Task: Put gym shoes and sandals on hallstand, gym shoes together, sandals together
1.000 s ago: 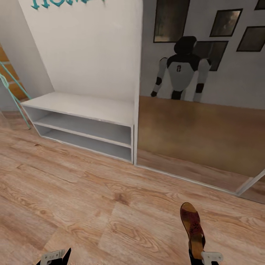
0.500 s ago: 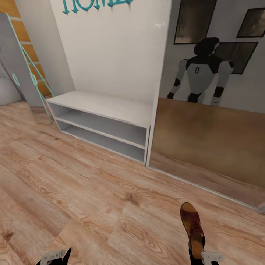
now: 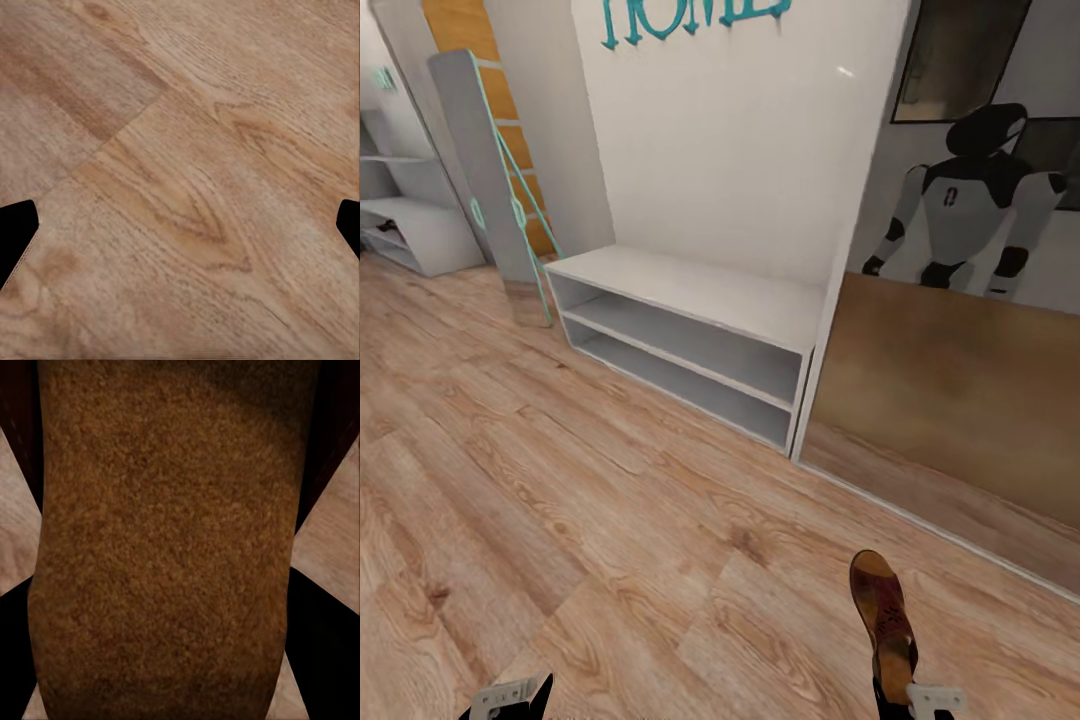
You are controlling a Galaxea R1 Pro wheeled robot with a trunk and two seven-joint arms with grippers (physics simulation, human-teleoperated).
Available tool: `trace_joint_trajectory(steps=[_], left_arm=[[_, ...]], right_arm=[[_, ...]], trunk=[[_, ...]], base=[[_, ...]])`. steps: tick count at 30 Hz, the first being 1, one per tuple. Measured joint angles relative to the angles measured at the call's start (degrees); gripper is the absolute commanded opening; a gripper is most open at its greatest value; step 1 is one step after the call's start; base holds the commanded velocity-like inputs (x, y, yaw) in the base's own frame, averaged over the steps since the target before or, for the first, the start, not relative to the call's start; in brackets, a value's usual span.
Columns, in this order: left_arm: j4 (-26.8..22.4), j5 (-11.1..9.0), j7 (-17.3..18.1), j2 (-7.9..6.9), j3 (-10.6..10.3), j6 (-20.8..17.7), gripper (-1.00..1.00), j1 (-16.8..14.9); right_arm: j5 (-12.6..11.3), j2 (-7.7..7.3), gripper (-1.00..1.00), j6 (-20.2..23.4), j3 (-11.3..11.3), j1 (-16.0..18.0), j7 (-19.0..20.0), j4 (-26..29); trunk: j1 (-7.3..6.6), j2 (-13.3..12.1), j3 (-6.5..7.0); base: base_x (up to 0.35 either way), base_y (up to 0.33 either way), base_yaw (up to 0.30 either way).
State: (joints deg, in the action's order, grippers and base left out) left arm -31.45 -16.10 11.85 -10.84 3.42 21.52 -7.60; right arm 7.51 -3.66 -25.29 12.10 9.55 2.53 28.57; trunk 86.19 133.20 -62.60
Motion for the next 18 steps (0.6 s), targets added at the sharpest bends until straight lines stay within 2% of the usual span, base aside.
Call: trace_joint_trajectory(steps=[18], left_arm=[[0.00,0.00,0.00,-0.06,-0.09,-0.09,1.00,0.00]], right_arm=[[0.00,0.00,-1.00,0.00,0.00,0.00,0.00,0.04]], trunk=[[0.00,0.00,0.56]], base=[[0.000,0.000,0.270]])
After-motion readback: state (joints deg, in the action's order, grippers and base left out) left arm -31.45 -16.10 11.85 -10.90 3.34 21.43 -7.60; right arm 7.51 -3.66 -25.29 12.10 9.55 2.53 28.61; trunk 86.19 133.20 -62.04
